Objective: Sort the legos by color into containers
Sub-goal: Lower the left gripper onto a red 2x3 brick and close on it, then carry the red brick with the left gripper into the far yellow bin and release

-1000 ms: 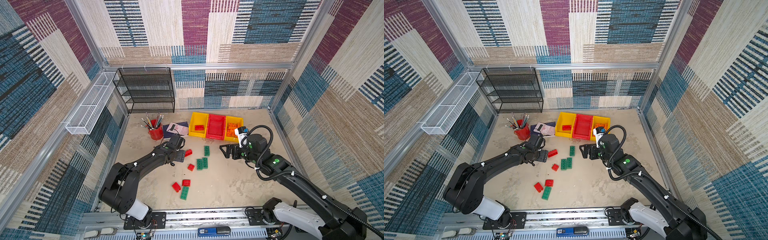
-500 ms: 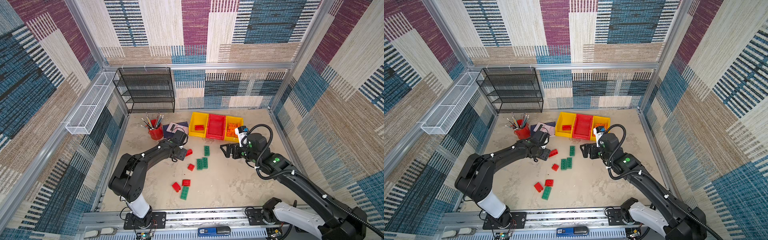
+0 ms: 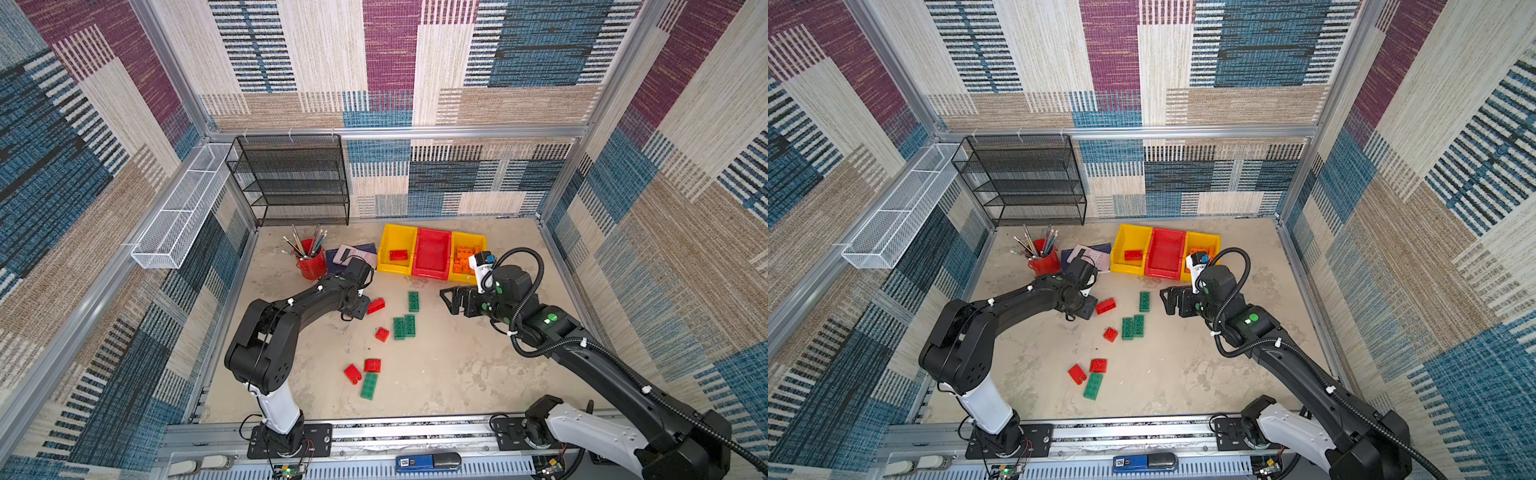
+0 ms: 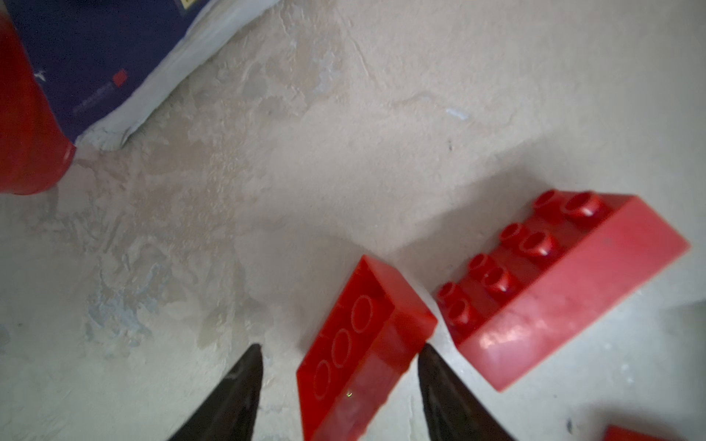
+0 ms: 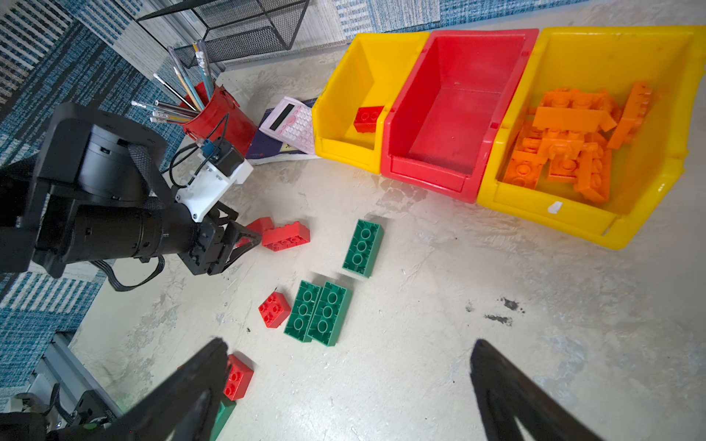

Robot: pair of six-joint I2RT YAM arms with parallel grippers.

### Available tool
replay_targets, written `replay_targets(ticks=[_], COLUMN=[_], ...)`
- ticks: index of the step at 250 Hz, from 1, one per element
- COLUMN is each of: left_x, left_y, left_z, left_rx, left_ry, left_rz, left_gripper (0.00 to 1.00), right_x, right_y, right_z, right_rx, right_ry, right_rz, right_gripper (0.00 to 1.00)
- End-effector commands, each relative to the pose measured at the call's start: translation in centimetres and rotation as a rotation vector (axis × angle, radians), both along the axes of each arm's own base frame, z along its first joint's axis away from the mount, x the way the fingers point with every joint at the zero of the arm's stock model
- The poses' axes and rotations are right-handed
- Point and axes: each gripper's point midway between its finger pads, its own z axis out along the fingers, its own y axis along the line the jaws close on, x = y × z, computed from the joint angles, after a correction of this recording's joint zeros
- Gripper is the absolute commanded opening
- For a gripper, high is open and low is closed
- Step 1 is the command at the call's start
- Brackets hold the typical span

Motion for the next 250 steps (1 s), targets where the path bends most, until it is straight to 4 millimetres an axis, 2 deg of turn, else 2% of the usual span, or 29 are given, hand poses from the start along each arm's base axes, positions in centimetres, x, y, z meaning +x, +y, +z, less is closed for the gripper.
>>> replay_targets(ticks=[1, 80, 111, 140, 153, 188, 210, 250], left_x=[0.2, 0.0, -0.2, -0.3, -0.3, 0.4, 1.2, 4.2], left_y=[0.2, -0.2, -0.2, -0.2, -0.1, -0.2, -1.1, -3.3], left_z=[0.1, -1.1, -1.7, -2.0, -1.8, 0.1, 2.0, 6.2], left_rx=[0.004, -0.006, -0.002, 0.001, 0.004, -0.006, -0.044, -0.12], left_ry=[0.009, 0.074, 0.107, 0.134, 0.131, 0.101, 0.073, 0.008], left_rz=[0.001, 0.002, 0.012, 0.021, 0.028, 0.046, 0.043, 0.026], left_gripper=[0.62, 0.52, 0.42, 0.23, 0.21, 0.18, 0.18, 0.2], right_x=[0.1, 0.0, -0.1, -0.2, -0.2, -0.2, -0.3, -0.3], right_y=[-0.1, -0.2, -0.3, -0.3, -0.3, -0.4, -0.4, -0.5], right_z=[0.4, 0.5, 0.5, 0.6, 0.7, 0.9, 0.9, 0.8], right_rx=[0.001, 0.0, 0.001, 0.003, 0.004, 0.007, 0.009, 0.008], right_ry=[-0.017, -0.021, -0.024, -0.027, -0.03, -0.039, -0.043, -0.05], right_rz=[-0.004, -0.007, -0.006, -0.006, -0.006, -0.008, -0.005, -0.01], right_gripper=[1.0, 1.0, 1.0, 1.0, 1.0, 1.0, 1.0, 1.0])
